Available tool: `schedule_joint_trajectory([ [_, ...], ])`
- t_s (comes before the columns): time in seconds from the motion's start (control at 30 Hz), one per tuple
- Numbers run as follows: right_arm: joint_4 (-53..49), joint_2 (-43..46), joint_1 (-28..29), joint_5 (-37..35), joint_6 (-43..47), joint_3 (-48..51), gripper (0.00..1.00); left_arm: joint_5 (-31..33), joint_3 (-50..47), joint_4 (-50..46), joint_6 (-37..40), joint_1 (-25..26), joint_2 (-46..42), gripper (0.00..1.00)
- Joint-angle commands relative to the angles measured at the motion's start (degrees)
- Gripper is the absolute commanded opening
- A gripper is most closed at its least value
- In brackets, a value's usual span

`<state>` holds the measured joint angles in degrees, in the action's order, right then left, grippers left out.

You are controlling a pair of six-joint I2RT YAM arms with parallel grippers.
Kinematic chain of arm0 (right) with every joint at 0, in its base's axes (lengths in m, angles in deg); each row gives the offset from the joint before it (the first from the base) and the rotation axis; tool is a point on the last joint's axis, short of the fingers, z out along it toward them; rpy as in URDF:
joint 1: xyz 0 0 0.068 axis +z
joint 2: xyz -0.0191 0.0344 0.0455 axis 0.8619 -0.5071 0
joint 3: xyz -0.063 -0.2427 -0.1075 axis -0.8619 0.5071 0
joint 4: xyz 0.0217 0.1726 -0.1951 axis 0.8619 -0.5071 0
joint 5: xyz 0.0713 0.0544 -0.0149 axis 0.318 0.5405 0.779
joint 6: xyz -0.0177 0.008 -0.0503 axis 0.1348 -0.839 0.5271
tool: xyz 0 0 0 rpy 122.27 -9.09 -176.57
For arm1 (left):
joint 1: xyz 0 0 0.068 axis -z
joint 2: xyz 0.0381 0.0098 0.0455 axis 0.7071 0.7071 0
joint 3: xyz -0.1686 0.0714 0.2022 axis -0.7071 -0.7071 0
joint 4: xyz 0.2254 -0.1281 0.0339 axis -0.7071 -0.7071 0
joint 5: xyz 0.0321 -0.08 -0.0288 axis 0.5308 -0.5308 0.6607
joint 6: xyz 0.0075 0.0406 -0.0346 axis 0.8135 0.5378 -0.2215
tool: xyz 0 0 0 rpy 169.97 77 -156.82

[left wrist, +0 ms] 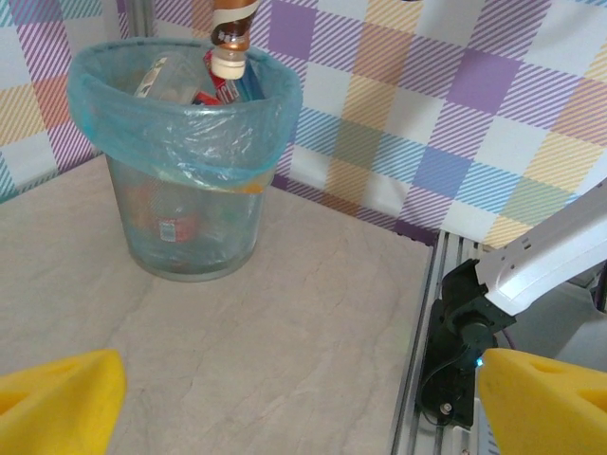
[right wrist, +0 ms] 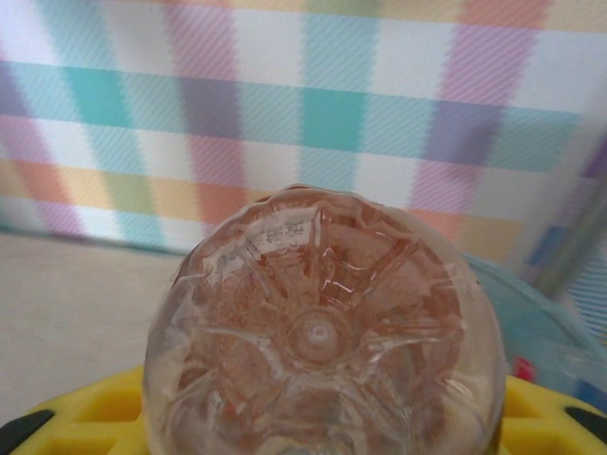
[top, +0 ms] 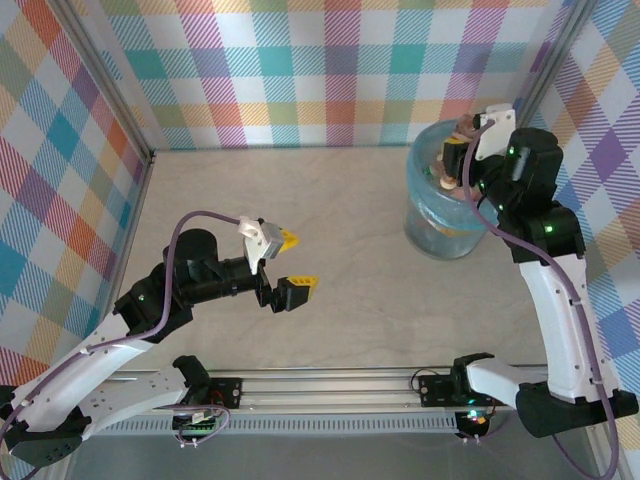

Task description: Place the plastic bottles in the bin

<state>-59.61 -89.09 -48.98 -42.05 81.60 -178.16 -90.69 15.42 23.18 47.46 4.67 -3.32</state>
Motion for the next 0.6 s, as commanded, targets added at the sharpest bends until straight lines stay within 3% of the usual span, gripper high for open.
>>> schedule_joint_trajectory([
  [0.0, -1.31, -1.50, -2.73, -5.95, -2.47, 1.08, 0.46, 0.54, -0.22, 1.30, 0.11, 0.73, 0.07, 0.95],
  [0.2, -1.21, -3.83, -7.92, -2.29, -4.80, 4.40, 0.50, 0.36, 0.17, 1.25, 0.08, 0.74, 1.38, 0.95],
  [0.4, -2.07, -5.79, -10.55, -0.78, -7.39, 4.24, 0.77, 0.91, -0.04, 1.29, -0.28, 0.69, 1.53, 0.95],
  [0.57, -3.05, -6.57, -12.08, -3.40, -7.83, 3.58, 0.82, 0.98, -0.47, 2.02, -0.70, 0.69, 2.23, 0.95],
])
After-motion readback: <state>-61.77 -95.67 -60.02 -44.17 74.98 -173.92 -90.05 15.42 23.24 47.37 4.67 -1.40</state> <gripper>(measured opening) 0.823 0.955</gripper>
